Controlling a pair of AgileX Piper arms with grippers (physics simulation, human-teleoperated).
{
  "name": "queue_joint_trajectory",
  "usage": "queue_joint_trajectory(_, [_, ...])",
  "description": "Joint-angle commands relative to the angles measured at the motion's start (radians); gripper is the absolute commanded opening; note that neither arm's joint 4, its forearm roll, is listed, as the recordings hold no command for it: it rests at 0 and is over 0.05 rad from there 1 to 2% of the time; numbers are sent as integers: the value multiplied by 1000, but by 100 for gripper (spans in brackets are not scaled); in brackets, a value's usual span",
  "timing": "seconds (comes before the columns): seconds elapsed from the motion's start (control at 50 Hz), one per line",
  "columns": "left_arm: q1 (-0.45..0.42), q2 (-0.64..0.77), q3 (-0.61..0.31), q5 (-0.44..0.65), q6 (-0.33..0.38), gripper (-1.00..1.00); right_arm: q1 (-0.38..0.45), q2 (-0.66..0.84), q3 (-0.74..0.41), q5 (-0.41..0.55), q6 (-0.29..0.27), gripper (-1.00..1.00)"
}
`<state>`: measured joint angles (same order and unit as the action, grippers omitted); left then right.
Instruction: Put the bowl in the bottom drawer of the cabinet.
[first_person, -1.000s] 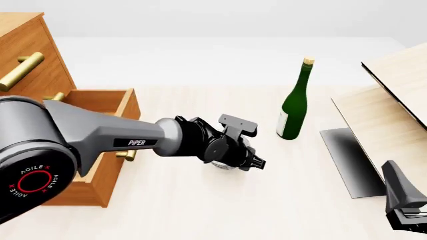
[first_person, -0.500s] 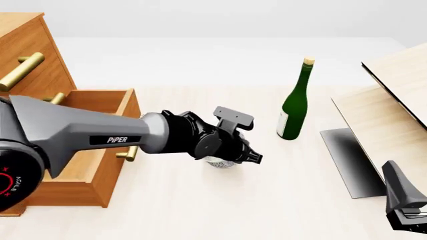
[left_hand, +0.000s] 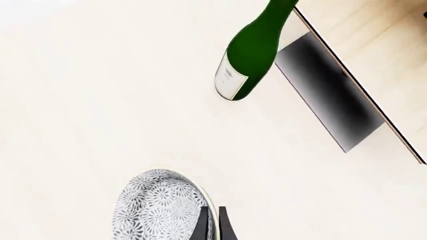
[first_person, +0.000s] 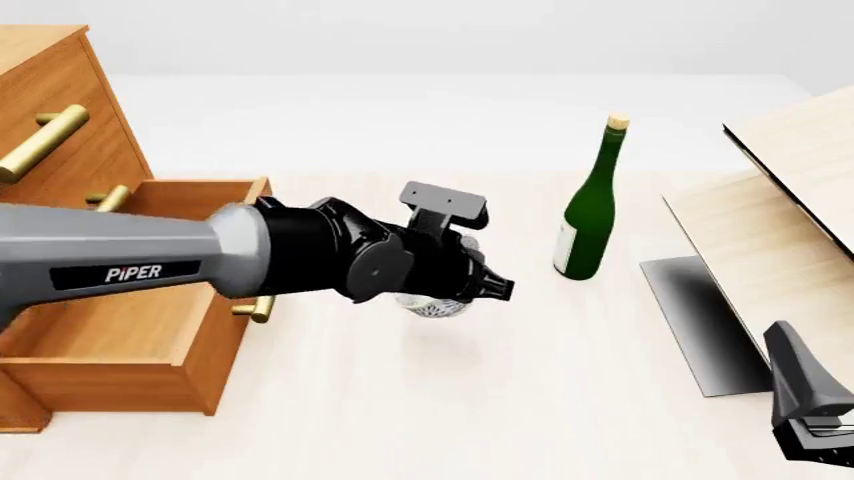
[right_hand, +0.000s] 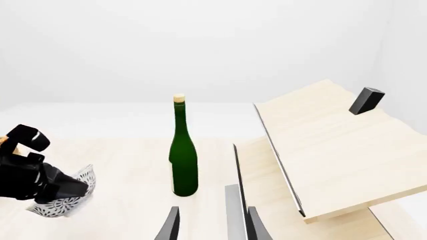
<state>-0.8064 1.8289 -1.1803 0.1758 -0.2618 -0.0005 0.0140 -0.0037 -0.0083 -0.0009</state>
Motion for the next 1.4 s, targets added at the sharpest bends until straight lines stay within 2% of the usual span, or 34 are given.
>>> queue_joint_trajectory(0.02, [0,-80,26,-2,11,-100,0,0,0,0,0,100])
queue_joint_trajectory(0.2, [17,-169,33,39,46,-100,0,0,0,0,0,100])
queue_joint_trajectory(0.42, [29,-233,82,30,45,-100,0,0,0,0,0,100])
queue_joint_trajectory(0.68, [78,-310,96,57,74,-100,0,0,0,0,0,100])
queue_joint_trajectory(0.96, [136,-404,155,67,94,-100,0,0,0,0,0,100])
queue_joint_trajectory(1.4, [197,-475,214,51,88,-100,0,0,0,0,0,100])
